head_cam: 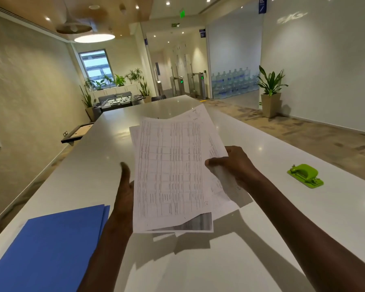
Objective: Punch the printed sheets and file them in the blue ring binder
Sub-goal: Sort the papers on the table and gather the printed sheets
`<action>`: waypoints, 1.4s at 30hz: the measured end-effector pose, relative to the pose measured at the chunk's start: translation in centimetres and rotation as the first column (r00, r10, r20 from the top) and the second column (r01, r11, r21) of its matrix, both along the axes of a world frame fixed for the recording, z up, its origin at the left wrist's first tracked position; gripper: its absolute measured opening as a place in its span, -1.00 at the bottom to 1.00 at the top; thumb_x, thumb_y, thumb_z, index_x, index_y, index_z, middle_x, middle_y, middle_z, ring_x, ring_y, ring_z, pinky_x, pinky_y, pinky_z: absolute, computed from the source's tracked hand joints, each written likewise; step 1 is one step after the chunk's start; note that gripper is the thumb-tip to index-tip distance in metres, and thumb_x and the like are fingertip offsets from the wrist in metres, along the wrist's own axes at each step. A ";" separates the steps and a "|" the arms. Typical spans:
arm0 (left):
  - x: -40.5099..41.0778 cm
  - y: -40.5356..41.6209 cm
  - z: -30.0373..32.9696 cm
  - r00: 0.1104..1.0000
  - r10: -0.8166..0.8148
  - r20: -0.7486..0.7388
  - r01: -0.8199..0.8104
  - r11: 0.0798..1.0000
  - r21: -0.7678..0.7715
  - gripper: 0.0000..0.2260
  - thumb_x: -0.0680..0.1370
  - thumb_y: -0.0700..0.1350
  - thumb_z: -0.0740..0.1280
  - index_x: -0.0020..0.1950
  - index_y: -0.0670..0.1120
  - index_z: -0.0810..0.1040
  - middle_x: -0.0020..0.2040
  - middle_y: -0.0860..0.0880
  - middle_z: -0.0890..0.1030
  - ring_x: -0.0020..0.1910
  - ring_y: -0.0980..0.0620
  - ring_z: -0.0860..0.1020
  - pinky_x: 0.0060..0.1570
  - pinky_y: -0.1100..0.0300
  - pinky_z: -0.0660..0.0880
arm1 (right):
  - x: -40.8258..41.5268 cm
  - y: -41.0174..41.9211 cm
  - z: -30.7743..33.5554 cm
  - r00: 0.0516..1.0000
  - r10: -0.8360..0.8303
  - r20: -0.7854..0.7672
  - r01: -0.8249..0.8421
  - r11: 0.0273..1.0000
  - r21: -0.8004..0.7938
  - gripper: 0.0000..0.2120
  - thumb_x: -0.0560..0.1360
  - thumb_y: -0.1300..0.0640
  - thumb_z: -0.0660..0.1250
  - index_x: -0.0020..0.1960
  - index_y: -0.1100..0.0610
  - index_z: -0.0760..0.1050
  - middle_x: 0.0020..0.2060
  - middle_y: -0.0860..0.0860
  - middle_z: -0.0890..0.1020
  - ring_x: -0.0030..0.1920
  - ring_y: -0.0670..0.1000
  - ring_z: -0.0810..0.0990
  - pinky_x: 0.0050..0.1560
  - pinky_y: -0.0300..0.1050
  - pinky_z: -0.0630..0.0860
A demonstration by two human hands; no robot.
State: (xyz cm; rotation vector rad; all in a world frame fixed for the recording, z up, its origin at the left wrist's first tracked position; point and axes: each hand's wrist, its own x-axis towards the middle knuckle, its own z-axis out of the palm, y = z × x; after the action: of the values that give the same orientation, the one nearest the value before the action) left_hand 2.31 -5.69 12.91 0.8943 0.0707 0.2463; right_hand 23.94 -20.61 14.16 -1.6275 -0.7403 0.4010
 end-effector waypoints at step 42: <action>3.1 -2.6 -2.3 0.720 0.689 0.085 -0.587 0.537 0.606 -0.74 0.40 -0.12 0.52 0.04 0.05 0.58 -0.10 0.11 0.72 -0.08 0.12 0.69 -0.22 0.27 0.61 | -1.5 -0.5 -3.7 0.986 0.156 -0.053 -0.130 0.934 0.334 -0.68 0.38 0.12 0.50 0.11 0.13 0.58 -0.05 0.00 0.71 -0.08 -0.01 0.71 -0.18 -0.18 0.63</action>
State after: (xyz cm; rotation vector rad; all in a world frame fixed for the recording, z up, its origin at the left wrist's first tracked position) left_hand 5.45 -8.30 10.62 1.5148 0.5184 0.9404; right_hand 22.49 -21.08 10.47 -1.2406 -0.8221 0.4185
